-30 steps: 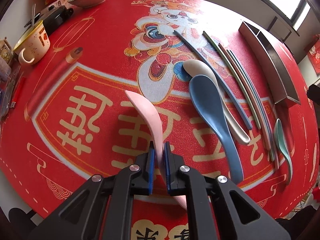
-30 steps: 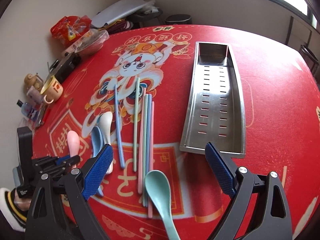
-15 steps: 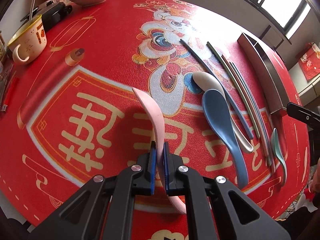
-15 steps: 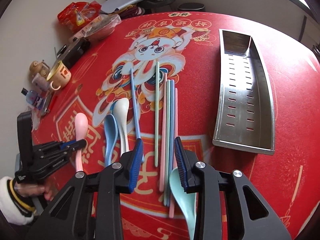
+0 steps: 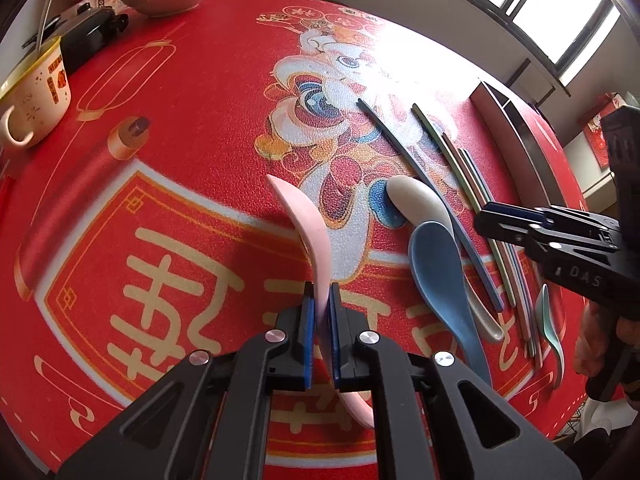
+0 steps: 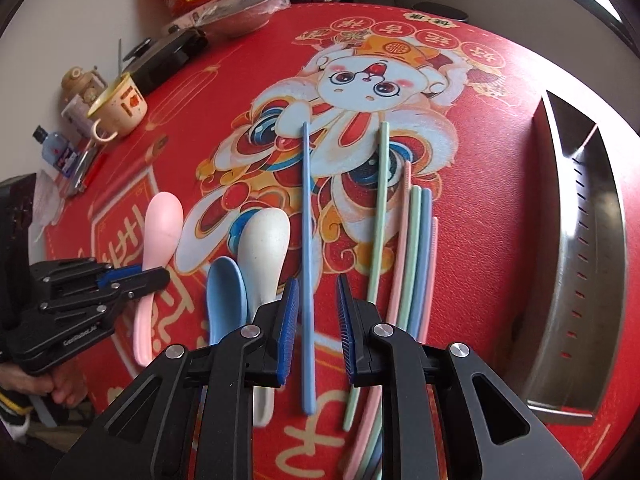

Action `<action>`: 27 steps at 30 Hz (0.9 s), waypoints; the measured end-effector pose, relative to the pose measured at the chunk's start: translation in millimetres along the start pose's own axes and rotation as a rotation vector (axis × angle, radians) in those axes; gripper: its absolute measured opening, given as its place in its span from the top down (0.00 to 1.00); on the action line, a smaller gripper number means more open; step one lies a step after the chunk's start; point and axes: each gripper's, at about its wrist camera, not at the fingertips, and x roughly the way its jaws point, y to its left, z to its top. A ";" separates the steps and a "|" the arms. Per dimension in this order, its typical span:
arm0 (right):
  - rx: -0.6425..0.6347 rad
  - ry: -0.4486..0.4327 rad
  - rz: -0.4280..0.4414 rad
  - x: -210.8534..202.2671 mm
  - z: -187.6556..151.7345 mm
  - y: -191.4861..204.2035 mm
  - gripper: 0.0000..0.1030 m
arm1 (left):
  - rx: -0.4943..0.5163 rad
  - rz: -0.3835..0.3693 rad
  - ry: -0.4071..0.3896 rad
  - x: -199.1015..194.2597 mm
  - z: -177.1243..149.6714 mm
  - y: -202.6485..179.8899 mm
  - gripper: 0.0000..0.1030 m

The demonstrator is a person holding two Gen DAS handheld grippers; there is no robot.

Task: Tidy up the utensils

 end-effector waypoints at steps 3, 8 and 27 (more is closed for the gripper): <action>0.006 0.025 -0.008 12.7 1.2 2.3 0.82 | 0.005 -0.012 0.002 0.7 0.9 1.4 0.92; -0.013 0.011 -0.049 14.3 1.3 8.2 0.86 | 0.009 -0.012 -0.007 -0.2 -1.6 1.3 0.92; 0.224 -0.027 0.094 -4.4 -33.0 -20.4 0.94 | 0.017 -0.026 -0.028 -3.0 -7.1 3.8 0.92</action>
